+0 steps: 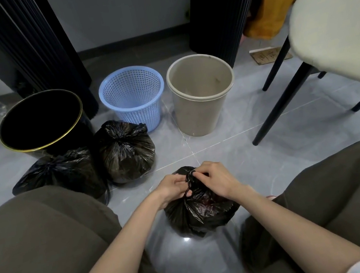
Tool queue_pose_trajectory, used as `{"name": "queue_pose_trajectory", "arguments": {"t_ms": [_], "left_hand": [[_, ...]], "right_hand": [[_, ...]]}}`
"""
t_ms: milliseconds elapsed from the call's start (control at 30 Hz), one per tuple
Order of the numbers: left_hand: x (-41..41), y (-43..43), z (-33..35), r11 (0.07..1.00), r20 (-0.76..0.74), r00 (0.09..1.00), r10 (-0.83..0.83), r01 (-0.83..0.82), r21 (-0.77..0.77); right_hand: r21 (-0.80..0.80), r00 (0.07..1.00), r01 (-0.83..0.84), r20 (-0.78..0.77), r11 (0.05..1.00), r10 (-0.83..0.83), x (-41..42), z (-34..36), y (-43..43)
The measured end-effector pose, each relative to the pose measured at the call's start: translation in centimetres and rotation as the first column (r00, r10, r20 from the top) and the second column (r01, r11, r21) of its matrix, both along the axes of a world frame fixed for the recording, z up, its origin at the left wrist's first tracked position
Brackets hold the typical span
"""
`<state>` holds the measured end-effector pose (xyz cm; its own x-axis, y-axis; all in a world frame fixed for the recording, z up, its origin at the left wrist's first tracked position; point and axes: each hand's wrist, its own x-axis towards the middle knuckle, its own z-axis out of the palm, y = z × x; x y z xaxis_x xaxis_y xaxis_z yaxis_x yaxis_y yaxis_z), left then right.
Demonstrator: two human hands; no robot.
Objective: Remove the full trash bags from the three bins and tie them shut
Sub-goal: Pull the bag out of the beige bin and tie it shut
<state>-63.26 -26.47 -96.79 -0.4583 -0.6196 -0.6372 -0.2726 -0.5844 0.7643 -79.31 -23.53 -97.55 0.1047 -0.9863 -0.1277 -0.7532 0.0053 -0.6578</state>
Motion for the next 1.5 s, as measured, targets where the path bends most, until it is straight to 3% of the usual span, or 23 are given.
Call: {"name": "queue_pose_trajectory", "arguments": {"t_ms": [100, 167, 233, 333, 433, 533, 600, 667, 800, 900, 1033, 1167, 1267, 1333, 1433, 1500], "left_hand": [[0.2, -0.2, -0.3, 0.998, 0.114, 0.993, -0.024, 0.032, -0.062], [0.3, -0.7, -0.7, 0.988, 0.220, 0.975, 0.027, 0.008, -0.156], [0.5, -1.3, -1.3, 0.941, 0.376, 0.922, 0.090, 0.045, -0.336], [1.2, -1.8, -1.6, 0.788, 0.588, 0.795, 0.152, 0.261, -0.557], [2.4, -1.7, -1.7, 0.722, 0.725, 0.659, 0.203, 0.399, -0.565], [3.7, -1.4, -2.2, 0.791, 0.819, 0.550, 0.162, 0.424, -0.441], [3.9, -1.4, -2.5, 0.848, 0.787, 0.605, 0.122, 0.349, -0.400], [3.4, -1.6, -2.3, 0.896, 0.676, 0.731, 0.094, 0.234, -0.378], [1.5, -1.8, -1.4, 0.954, 0.366, 0.925, 0.104, 0.011, -0.301], [0.4, -1.4, -1.6, 0.968, 0.146, 0.971, 0.188, -0.159, -0.192], [-0.4, -0.8, -1.8, 0.921, -0.138, 0.911, 0.389, -0.382, 0.077], [-0.4, -1.0, -2.8, 0.832, -0.148, 0.827, 0.543, -0.505, 0.229], [0.0, -0.8, -3.3, 0.770, -0.099, 0.772, 0.628, -0.596, 0.230], [0.2, -0.4, -3.5, 0.755, -0.066, 0.762, 0.644, -0.619, 0.216], [0.3, 0.0, -3.3, 0.814, -0.001, 0.816, 0.578, -0.577, 0.074], [0.1, 0.1, -2.7, 0.896, 0.023, 0.901, 0.433, -0.428, -0.115]], "right_hand": [[0.064, 0.993, 0.055, 0.100, 0.996, -0.061, 0.1, 0.0, 0.0], [0.162, 0.954, 0.153, 0.232, 0.975, -0.189, 0.0, 0.1, 0.0], [0.290, 0.868, 0.249, 0.356, 0.924, -0.346, -0.2, 0.2, 0.1], [0.489, 0.682, 0.296, 0.493, 0.820, -0.540, -0.6, 0.6, 0.3], [0.641, 0.525, 0.382, 0.442, 0.666, -0.727, -2.0, -0.2, 0.3], [0.788, 0.332, 0.402, 0.349, 0.467, -0.876, -3.2, -1.9, 1.0], [0.824, 0.248, 0.322, 0.403, 0.467, -0.881, -3.0, -1.7, 1.3], [0.809, 0.170, 0.295, 0.480, 0.509, -0.861, -2.5, -1.0, 1.0], [0.769, 0.135, 0.326, 0.538, 0.550, -0.832, -1.6, -0.8, -0.1], [0.742, 0.153, 0.323, 0.572, 0.587, -0.806, -0.8, -1.3, -0.4], [0.726, 0.229, 0.349, 0.547, 0.592, -0.805, -0.3, -1.2, -0.3], [0.738, 0.255, 0.434, 0.449, 0.516, -0.857, -0.6, -1.3, 0.1], [0.791, 0.134, 0.455, 0.392, 0.408, -0.910, -1.6, -1.7, 0.4], [0.805, 0.117, 0.470, 0.350, 0.363, -0.929, -2.0, -2.1, 0.8], [0.779, 0.141, 0.483, 0.381, 0.399, -0.914, -1.8, -2.0, 0.7], [0.770, 0.164, 0.450, 0.427, 0.453, -0.889, -1.5, -1.7, 0.5]]}}
